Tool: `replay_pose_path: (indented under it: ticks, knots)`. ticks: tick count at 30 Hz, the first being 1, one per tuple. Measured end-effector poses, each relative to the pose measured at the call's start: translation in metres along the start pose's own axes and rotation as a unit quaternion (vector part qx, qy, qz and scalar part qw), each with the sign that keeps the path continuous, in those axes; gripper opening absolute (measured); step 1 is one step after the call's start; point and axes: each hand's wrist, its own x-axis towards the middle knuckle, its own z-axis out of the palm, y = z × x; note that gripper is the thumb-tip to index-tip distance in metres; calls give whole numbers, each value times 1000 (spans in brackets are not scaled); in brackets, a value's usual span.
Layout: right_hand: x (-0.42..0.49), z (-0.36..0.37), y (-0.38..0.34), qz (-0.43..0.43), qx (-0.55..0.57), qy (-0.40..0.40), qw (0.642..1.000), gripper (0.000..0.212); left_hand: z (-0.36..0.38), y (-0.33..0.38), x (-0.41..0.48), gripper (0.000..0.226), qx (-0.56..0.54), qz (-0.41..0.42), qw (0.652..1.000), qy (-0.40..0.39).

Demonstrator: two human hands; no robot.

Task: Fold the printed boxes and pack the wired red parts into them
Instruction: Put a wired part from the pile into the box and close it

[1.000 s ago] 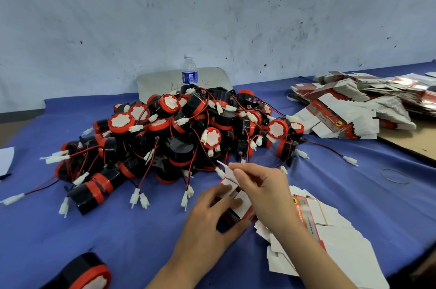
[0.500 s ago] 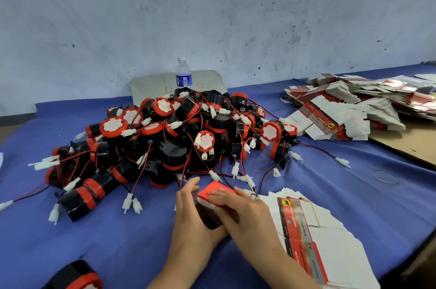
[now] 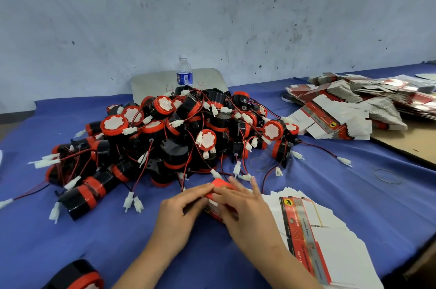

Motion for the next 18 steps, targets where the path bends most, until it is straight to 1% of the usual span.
replay_pose_path:
  ticks: [1,3,4,7,9,12,15,17,18]
  knots:
    - [0,-3,2,15,-2,-29,999,26,-1,0,2,42,-6,-2,1000,3]
    - [-1,-6,5,53,11,-115,992,38,-1,0,2,44,-15,-5,1000,0]
    - [-2,-8,8,58,11,-139,989,41,-1,-1,2,44,-20,-6,1000,-6]
    - [-2,-10,9,63,23,-176,982,44,-4,-5,3,40,-26,-6,999,-25]
    - [-4,-13,10,55,13,-207,977,47,-5,-7,3,37,-29,-12,999,-38]
    - [-12,-18,14,54,-41,-255,965,62,-4,-8,1,41,-8,1,999,-42]
    - [-19,-19,12,64,-67,-261,961,71,-3,-11,-3,56,65,56,995,-41]
    - [-19,-18,10,48,-98,-236,965,71,0,-12,-5,70,121,90,985,-81]
    - [-20,-18,11,26,-112,-216,970,70,3,-11,-5,76,133,102,981,-101]
